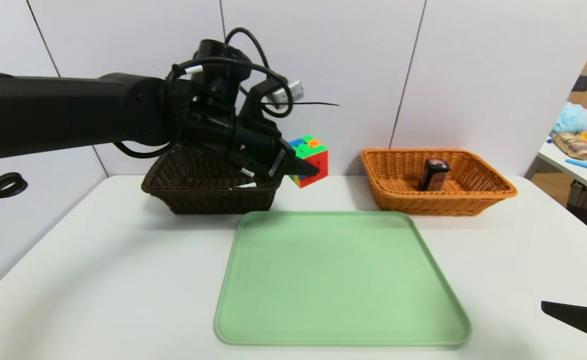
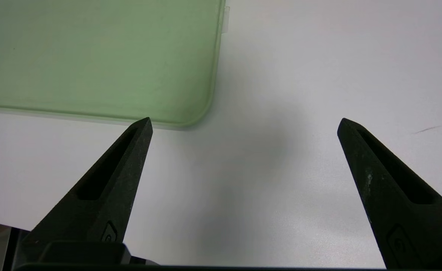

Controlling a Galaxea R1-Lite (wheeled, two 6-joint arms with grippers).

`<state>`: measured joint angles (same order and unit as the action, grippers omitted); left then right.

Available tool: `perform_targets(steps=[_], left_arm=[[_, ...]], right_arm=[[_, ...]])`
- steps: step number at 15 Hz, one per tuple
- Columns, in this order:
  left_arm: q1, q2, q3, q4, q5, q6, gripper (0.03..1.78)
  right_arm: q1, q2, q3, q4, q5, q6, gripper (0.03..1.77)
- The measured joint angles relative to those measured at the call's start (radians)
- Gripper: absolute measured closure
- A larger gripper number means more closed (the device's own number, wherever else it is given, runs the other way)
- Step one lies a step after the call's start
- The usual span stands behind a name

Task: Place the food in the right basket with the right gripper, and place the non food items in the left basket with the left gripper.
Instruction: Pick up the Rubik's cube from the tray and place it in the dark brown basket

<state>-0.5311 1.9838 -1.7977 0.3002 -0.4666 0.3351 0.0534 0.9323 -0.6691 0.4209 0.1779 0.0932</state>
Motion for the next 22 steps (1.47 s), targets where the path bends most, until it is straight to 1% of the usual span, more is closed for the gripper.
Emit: perform_targets(steps=[4, 5, 6, 8, 9, 12, 14, 17, 19, 22], left_arm=[[0.114, -0.023, -0.002, -0.011, 0.122, -0.082, 0.83], [0.136, -0.023, -0.004, -0.012, 0.161, -0.094, 0.83], [0.151, -0.02, -0.004, -0.013, 0.216, -0.107, 0.83], [0.173, -0.005, -0.006, -0.017, 0.332, -0.157, 0.83], [0.182, 0.007, -0.01, -0.024, 0.371, -0.175, 0.83], [0.193, 0.053, -0.034, -0.032, 0.457, -0.21, 0.83], [0.197, 0.098, -0.071, -0.026, 0.518, -0.254, 0.83], [0.196, 0.167, -0.141, 0.022, 0.549, -0.311, 0.83], [0.199, 0.206, -0.168, 0.032, 0.593, -0.329, 0.83], [0.202, 0.256, -0.177, 0.03, 0.6, -0.334, 0.83]], right_arm=[[0.0, 0.001, -0.007, 0.0, -0.001, 0.0, 0.1], [0.0, 0.003, -0.008, -0.001, -0.001, 0.0, 0.1], [0.0, 0.005, -0.009, -0.001, -0.001, 0.0, 0.1], [0.0, 0.01, -0.009, -0.001, -0.001, -0.001, 0.1], [0.0, 0.011, -0.009, -0.001, -0.001, 0.0, 0.1], [0.0, 0.016, -0.01, -0.005, -0.001, 0.0, 0.1], [0.0, 0.02, -0.009, -0.019, -0.001, 0.0, 0.1], [0.0, 0.027, -0.007, -0.02, -0.001, 0.001, 0.1], [0.0, 0.031, -0.007, -0.02, -0.001, 0.001, 0.1], [0.0, 0.035, -0.007, -0.02, -0.001, 0.001, 0.1]])
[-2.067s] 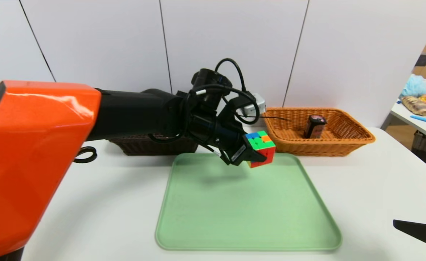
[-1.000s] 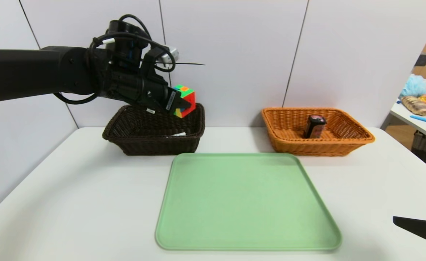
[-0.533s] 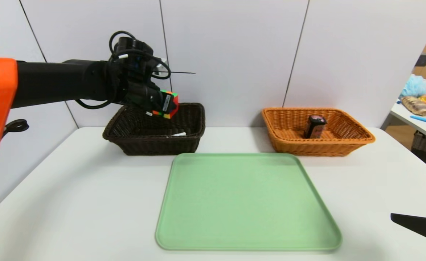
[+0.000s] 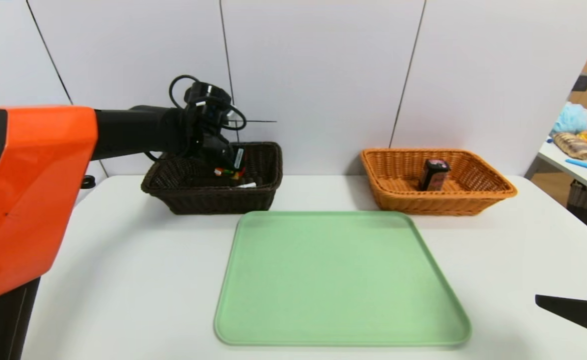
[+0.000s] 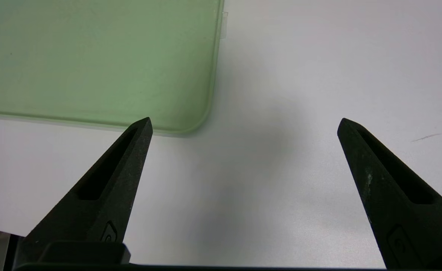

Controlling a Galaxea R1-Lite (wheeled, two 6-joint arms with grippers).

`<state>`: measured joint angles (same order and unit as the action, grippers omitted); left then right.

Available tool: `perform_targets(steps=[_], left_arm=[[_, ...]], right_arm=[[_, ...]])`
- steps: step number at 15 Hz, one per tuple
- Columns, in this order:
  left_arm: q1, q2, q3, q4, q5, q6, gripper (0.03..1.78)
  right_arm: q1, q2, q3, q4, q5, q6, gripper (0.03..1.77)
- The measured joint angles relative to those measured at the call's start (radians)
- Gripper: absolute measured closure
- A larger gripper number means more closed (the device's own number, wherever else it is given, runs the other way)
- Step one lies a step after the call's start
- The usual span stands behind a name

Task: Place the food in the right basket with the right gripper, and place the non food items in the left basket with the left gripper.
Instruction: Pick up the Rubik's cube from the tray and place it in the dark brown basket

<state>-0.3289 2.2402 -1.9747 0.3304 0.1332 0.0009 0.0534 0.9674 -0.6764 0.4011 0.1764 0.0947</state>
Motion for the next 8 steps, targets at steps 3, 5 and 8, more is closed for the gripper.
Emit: perform_targets(steps=[3, 5, 8], left_arm=[[0.011, 0.037, -0.002, -0.002, -0.003, -0.021, 0.83], [0.01, 0.053, -0.002, -0.003, -0.006, -0.028, 0.83], [0.013, 0.068, -0.003, -0.003, -0.008, -0.03, 0.83]], right_arm=[[0.0, 0.001, 0.001, 0.0, 0.0, 0.0, 0.1], [0.0, 0.0, 0.002, 0.0, 0.0, -0.001, 0.1], [0.0, -0.001, 0.003, 0.0, 0.001, -0.001, 0.1]])
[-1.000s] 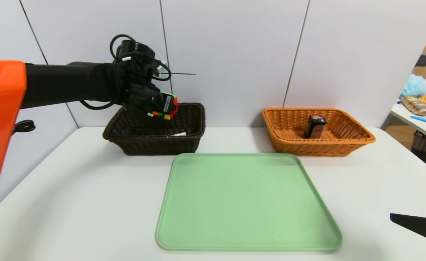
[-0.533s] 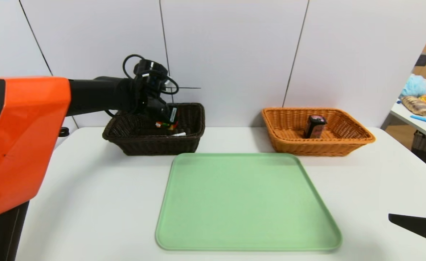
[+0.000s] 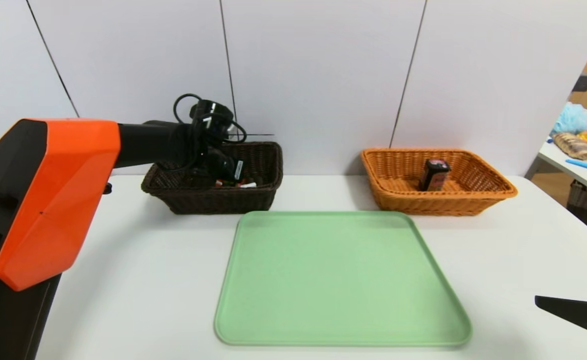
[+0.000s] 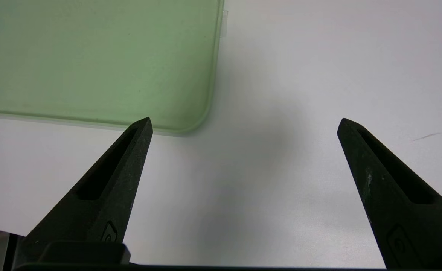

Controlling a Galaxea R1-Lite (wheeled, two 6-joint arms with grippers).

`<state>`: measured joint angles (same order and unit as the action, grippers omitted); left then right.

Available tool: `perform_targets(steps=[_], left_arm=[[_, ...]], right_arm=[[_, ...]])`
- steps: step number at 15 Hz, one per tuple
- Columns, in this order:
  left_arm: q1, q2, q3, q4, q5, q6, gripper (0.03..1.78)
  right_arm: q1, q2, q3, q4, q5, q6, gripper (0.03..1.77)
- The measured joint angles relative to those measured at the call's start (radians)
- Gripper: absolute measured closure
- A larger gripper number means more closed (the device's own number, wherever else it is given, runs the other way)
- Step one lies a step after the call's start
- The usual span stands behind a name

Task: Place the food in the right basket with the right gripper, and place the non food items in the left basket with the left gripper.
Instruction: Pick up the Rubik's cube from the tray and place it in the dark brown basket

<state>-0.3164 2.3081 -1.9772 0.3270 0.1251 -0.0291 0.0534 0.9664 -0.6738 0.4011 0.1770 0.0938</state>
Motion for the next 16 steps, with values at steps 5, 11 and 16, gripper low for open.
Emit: perform_targets(steps=[5, 11, 16], left_arm=[[0.0, 0.005, -0.002, 0.002, -0.004, 0.001, 0.83], [-0.001, 0.004, -0.002, -0.019, -0.004, -0.004, 0.83], [-0.001, 0.0, -0.002, -0.022, -0.004, -0.004, 0.68]], right_arm=[[0.0, -0.002, 0.0, 0.0, 0.0, -0.001, 0.1], [0.0, -0.008, -0.001, 0.0, -0.002, 0.0, 0.1], [0.0, -0.012, 0.0, 0.001, -0.002, 0.0, 0.1]])
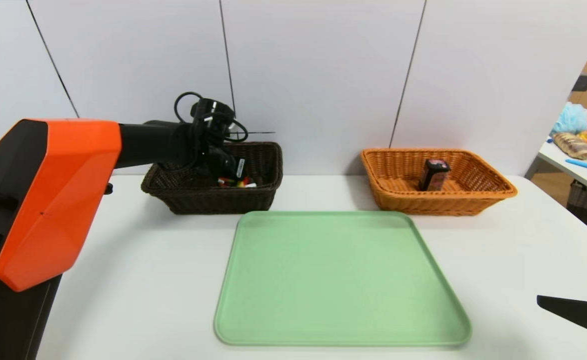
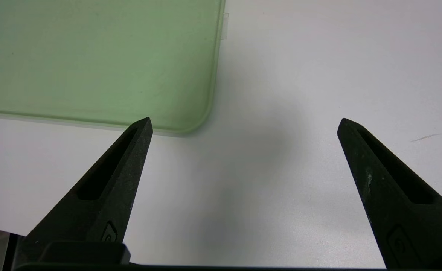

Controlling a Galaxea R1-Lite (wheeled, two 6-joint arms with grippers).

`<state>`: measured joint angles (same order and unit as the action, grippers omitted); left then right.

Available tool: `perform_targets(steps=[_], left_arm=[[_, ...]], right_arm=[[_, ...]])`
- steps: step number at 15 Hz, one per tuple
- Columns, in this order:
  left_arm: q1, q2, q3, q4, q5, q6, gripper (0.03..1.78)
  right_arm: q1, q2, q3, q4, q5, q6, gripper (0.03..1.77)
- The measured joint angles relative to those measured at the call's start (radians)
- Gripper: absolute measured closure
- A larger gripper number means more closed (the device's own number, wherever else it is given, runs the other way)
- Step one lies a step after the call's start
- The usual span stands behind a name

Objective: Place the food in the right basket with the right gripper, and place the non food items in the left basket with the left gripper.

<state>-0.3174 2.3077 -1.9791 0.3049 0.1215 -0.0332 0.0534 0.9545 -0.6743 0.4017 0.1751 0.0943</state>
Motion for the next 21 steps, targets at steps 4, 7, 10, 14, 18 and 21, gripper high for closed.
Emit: perform_targets(steps=[4, 7, 10, 14, 18, 21], left_arm=[[0.0, -0.004, 0.001, 0.0, 0.001, -0.001, 0.44], [0.0, -0.036, 0.002, 0.014, 0.003, -0.003, 0.34], [0.007, -0.107, 0.004, 0.047, 0.008, -0.003, 0.27], [0.034, -0.232, 0.02, 0.147, 0.013, -0.039, 0.2], [0.078, -0.412, 0.157, 0.257, 0.014, -0.088, 0.16], [0.109, -0.583, 0.334, 0.266, 0.014, -0.098, 0.14]], right_arm=[[0.0, -0.008, 0.001, 0.001, 0.001, 0.0, 0.1], [0.0, -0.015, 0.004, 0.002, 0.0, 0.0, 0.1], [0.0, -0.027, 0.001, 0.002, 0.001, 0.002, 0.1], [0.001, -0.04, -0.014, 0.011, 0.007, -0.002, 0.1], [0.006, -0.061, -0.016, 0.014, 0.01, -0.006, 0.1], [0.032, -0.085, -0.009, 0.024, 0.023, -0.005, 0.1]])
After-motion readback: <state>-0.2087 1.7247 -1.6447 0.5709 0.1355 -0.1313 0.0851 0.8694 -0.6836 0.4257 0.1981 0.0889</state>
